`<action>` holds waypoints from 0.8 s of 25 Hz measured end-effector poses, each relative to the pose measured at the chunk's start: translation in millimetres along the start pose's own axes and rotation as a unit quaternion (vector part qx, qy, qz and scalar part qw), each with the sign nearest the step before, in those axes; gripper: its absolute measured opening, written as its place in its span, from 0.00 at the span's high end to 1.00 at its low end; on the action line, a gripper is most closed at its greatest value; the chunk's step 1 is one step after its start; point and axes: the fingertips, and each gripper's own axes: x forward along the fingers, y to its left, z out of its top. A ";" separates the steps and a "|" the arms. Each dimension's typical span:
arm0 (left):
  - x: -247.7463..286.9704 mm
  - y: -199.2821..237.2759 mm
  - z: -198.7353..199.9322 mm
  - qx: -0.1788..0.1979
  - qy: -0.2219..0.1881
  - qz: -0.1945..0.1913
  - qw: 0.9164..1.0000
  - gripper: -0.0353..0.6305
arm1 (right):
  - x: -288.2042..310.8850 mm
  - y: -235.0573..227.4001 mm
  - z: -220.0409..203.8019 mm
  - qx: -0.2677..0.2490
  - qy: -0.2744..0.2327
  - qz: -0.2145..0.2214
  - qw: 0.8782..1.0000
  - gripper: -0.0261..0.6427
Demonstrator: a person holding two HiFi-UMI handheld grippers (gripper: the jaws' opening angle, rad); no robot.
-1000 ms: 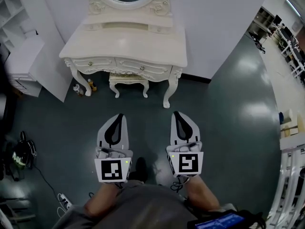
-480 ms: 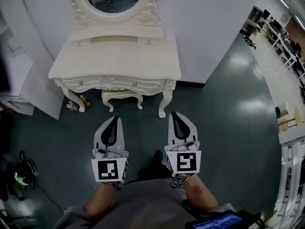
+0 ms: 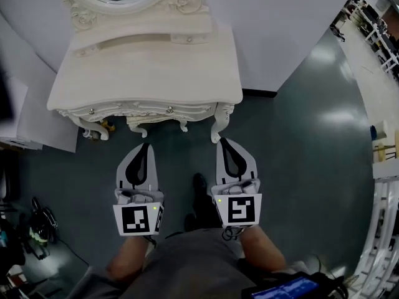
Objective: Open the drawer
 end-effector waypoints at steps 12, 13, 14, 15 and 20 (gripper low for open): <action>132.1 25.1 -61.9 0.001 0.040 0.008 0.999 0.93 | 121.7 -20.2 -62.2 0.040 0.022 0.071 0.996 0.94; 138.4 27.2 -68.8 -0.001 0.042 0.007 0.999 0.93 | 127.7 -18.7 -68.2 0.040 0.025 0.076 0.996 0.94; 143.5 28.8 -76.0 -0.002 0.043 0.006 0.999 0.93 | 132.6 -16.8 -75.3 0.042 0.029 0.080 0.995 0.94; 147.6 29.7 -83.6 -0.003 0.044 0.005 0.999 0.93 | 136.1 -14.9 -83.7 0.046 0.036 0.084 0.995 0.94; 163.5 30.2 -136.3 -0.016 0.054 0.012 0.998 0.93 | 147.0 -4.9 -133.0 0.045 0.068 0.106 0.991 0.94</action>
